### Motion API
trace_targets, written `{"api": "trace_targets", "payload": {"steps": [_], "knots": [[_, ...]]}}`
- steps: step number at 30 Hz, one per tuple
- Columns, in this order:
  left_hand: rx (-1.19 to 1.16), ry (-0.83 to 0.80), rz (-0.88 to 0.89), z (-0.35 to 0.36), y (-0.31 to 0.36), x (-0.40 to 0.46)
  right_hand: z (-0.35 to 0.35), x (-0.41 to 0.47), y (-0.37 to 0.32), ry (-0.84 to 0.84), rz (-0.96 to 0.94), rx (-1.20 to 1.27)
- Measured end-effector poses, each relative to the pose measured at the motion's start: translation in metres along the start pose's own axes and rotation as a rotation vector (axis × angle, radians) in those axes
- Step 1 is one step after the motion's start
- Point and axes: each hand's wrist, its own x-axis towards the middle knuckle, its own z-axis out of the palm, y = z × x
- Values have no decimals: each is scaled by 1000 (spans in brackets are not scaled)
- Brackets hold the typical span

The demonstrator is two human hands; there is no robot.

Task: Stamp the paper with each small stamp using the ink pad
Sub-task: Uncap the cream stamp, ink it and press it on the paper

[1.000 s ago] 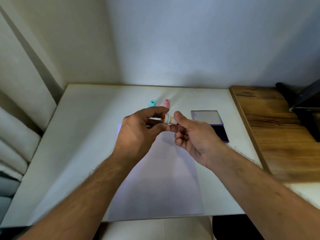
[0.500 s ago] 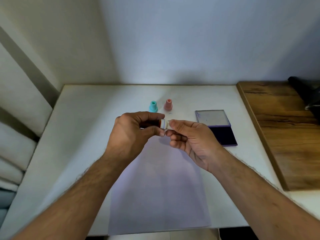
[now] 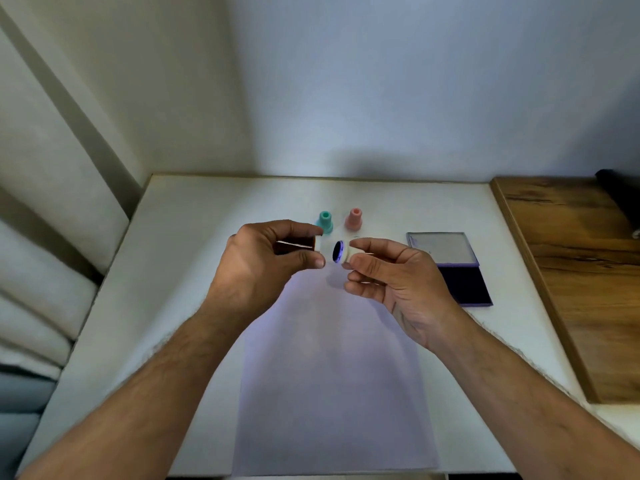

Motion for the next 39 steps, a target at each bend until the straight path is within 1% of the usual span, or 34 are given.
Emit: {"api": "trace_targets", "payload": {"steps": [2, 5, 7, 10, 12, 14, 20, 26, 33, 39], "knots": [[-1, 37, -5, -5, -2, 2, -1, 1, 2, -2, 3, 46], [-36, 113, 46, -14, -5, 8, -4, 4, 3, -2, -2, 105], [-40, 167, 49, -20, -10, 15, -5, 7, 3, 0, -2, 117], [-2, 246, 24, -26, -23, 23, -4, 9, 5, -1, 6, 113], [79, 270, 18, -26, -31, 27, -3, 10, 7, -2, 14, 103], [156, 276, 14, -24, -37, 29, -3, 10, 7, 0, 22, 98], [239, 299, 38, -17, -41, 32, -4, 12, 5, -22, 27, 125], [356, 324, 4, -22, -45, 35, -3, 13, 5, -28, 25, 83], [546, 310, 27, -26, -59, 40, -3, 11, 4, -36, 20, 47], [581, 294, 35, -27, -61, 41, -3, 11, 5, -38, 37, 55]]}}
